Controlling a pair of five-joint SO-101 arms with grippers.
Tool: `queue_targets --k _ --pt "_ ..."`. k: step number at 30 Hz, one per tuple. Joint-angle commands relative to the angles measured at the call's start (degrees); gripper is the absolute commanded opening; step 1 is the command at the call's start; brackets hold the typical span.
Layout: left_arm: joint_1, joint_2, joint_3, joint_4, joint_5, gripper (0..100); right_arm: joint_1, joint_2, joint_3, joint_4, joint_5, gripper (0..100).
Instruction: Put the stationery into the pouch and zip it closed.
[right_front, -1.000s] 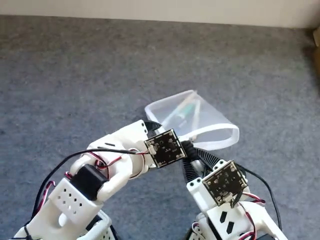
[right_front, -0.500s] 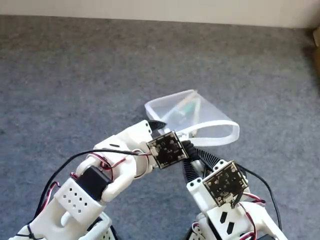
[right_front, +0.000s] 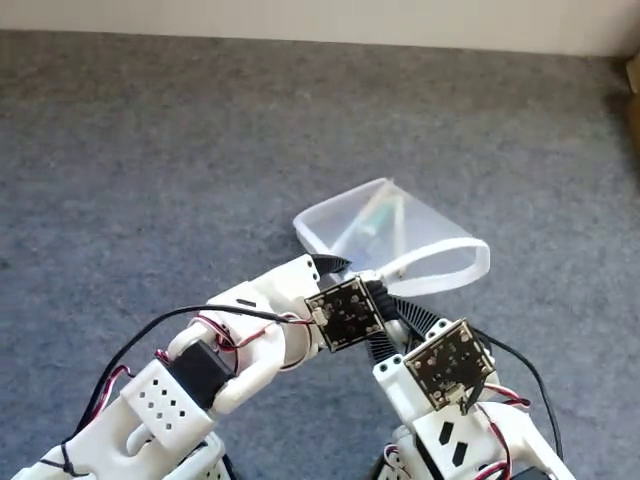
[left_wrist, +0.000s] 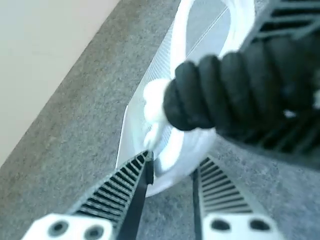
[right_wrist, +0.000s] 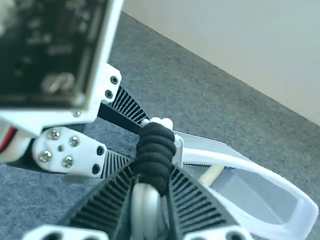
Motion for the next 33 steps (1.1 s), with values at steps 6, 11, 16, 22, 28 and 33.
queue_targets --k 6,11,16,22,28,33 --pt "0.84 -1.01 -0.57 -1.23 0.97 1 6.46 -0.4 -0.66 -3.82 0.09 0.4" --pt "-4.09 -1.1 -0.75 -1.14 3.34 1 22.73 0.13 -0.57 -7.6 3.52 0.4" --pt "-6.11 -1.1 -0.92 -1.14 4.4 1 29.41 0.13 5.49 -14.11 9.49 0.4" --pt "-6.99 -1.1 -1.1 -0.35 4.31 1 29.58 0.13 10.86 -20.18 9.76 0.4" --pt "-9.45 -1.1 -1.1 -0.18 4.31 0 30.81 0.13 11.3 -21.76 9.76 0.4" --pt "-9.63 -6.81 -0.66 5.54 2.37 0 35.56 0.13 12.44 -25.36 9.85 0.4"
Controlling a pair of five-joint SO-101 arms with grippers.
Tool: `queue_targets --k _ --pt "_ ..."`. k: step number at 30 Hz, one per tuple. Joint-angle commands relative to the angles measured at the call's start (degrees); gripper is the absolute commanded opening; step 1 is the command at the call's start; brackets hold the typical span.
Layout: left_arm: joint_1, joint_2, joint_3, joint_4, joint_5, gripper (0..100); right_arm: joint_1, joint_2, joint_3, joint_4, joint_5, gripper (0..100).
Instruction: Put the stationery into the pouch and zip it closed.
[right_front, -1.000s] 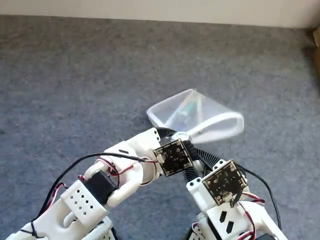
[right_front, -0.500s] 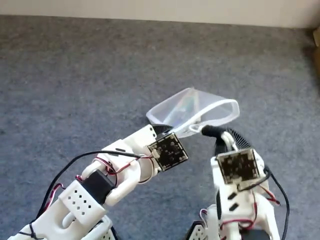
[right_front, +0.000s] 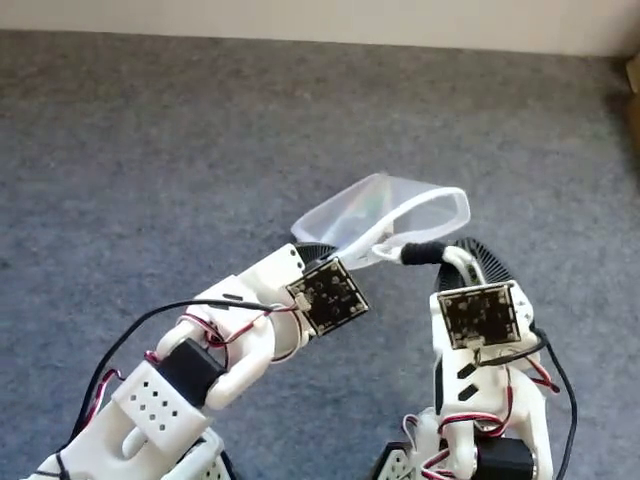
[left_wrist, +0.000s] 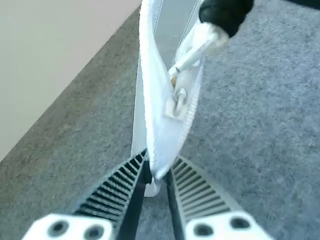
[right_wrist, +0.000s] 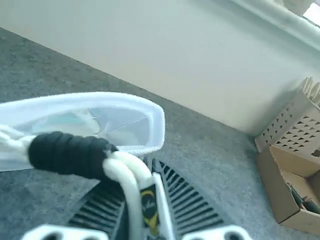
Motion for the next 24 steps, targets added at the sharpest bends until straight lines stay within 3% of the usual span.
queue_targets --k 1,16,24 --pt "-2.77 -7.96 -0.4 6.24 -0.97 0 2.95 0.04 0.66 -3.3 0.62 0.4" --pt "-2.95 -30.81 5.49 21.36 -3.08 0 3.3 0.04 1.71 -4.35 2.9 0.4" --pt "-2.95 -38.9 5.49 28.22 -3.25 0 8.04 0.13 1.89 -6.46 2.9 0.4"
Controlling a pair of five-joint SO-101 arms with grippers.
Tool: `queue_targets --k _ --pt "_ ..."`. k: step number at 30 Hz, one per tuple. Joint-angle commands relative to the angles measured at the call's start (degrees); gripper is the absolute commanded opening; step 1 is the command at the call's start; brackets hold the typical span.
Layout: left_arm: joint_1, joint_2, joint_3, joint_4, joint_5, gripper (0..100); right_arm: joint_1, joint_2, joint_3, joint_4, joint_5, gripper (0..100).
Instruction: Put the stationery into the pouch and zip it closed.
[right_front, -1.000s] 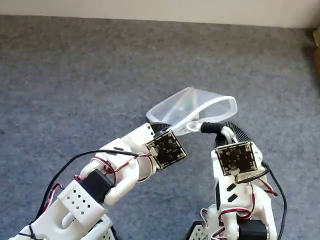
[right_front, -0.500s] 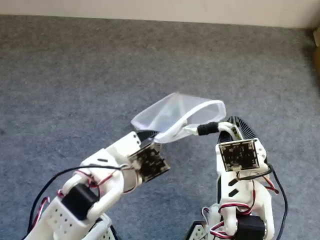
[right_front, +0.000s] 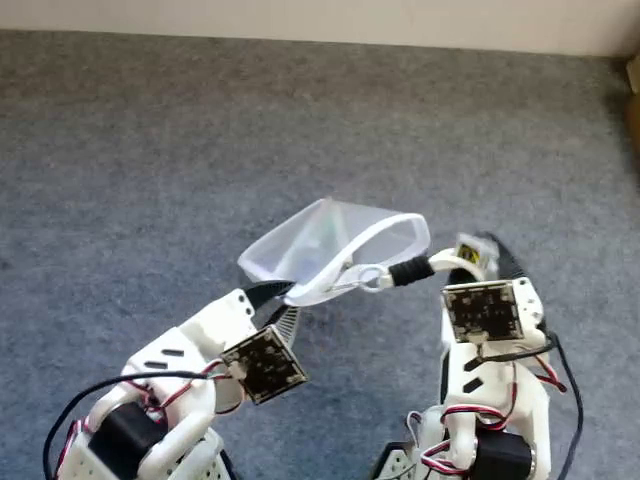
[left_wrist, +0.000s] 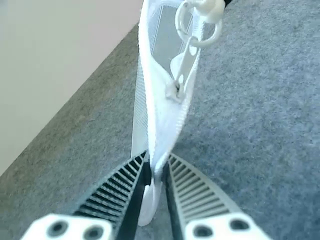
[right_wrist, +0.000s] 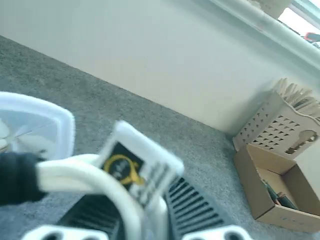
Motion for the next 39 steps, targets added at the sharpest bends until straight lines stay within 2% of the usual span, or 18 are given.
queue_targets --k 1,11,15,21,23,30,35,39 --pt "-1.8 -4.62 -0.48 3.87 -0.44 0 2.42 0.22 -0.48 -1.98 0.44 0.4" --pt "-5.23 -6.99 -0.4 6.24 -1.58 0 1.98 0.22 1.19 -1.8 2.9 0.4" --pt "-5.14 -6.99 -0.48 6.15 -0.53 0 -2.42 0.04 2.24 1.8 3.16 1.1" --pt "-5.41 -6.99 -0.4 3.87 2.2 0 -16.13 -0.4 1.98 16.75 2.99 21.2" --pt "-5.49 -6.99 -0.4 3.6 2.46 0 -20.97 -0.4 0.75 20.97 2.9 25.0" --pt "-5.58 -6.99 -0.4 3.25 3.6 0 -37.76 0.04 -2.95 31.08 -4.4 25.7" --pt "-5.58 -6.99 -0.4 2.55 4.04 0 -47.08 0.13 -3.03 31.25 -8.09 25.7" --pt "-5.67 -6.99 -0.4 1.67 4.13 0 -58.15 0.04 -3.12 31.16 -11.78 25.7"
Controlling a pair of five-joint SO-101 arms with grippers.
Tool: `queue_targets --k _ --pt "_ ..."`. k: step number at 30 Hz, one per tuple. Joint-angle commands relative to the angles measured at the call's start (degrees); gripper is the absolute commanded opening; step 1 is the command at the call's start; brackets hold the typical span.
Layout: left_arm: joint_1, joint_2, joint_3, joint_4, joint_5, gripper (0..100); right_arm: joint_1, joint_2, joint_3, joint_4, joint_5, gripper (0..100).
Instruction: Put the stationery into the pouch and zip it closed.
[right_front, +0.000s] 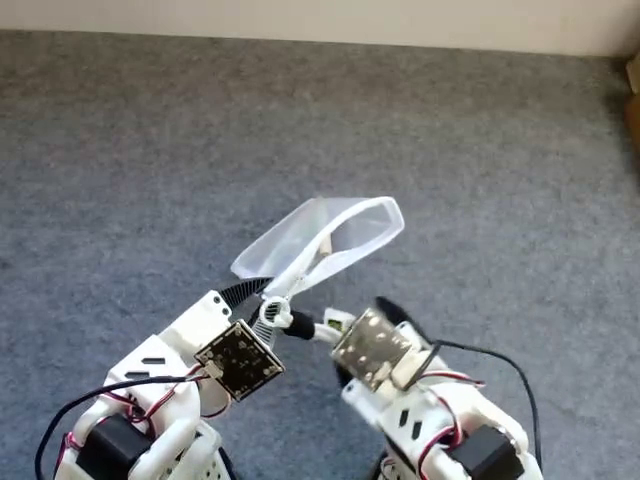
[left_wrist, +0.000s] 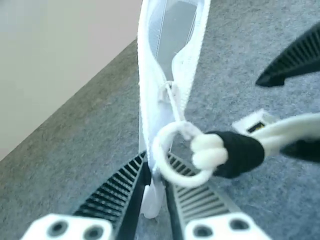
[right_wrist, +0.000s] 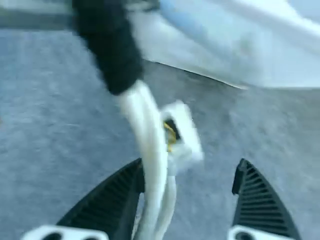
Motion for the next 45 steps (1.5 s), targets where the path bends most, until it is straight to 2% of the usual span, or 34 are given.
queue_targets --k 1,5,10,15,23,29,36,42,45 --pt "-1.45 -0.84 -0.31 -2.46 0.79 0 -9.89 0.04 -3.74 -0.66 -3.25 25.7" --pt "-1.45 -0.84 0.13 -2.55 0.79 0 -14.29 0.13 -3.56 -4.97 -7.74 25.8" --pt "-1.45 -0.84 3.47 -5.71 0.79 0 -14.29 -0.4 -3.82 -5.93 -10.81 31.8" --pt "-1.45 -0.84 3.56 -5.89 0.79 0 -14.11 -0.4 -3.56 -8.66 -10.81 31.8" --pt "-1.45 -0.84 3.65 -5.8 0.79 0 -5.58 -0.4 -1.63 -16.84 -10.99 31.6" --pt "-1.45 -0.84 3.82 -5.8 0.79 0 -4.88 -0.4 0.22 -21.93 -14.42 21.1" --pt "-1.45 -0.84 3.82 -5.8 0.79 0 -4.88 -0.4 0.22 -21.85 -14.51 19.4" --pt "-1.45 -0.84 3.82 -5.8 0.79 0 -4.88 -0.4 0.04 -22.29 -13.63 3.1" --pt "-1.45 -0.84 3.82 -5.8 0.79 0 -4.44 -0.4 -0.04 -22.29 -11.43 0.8"
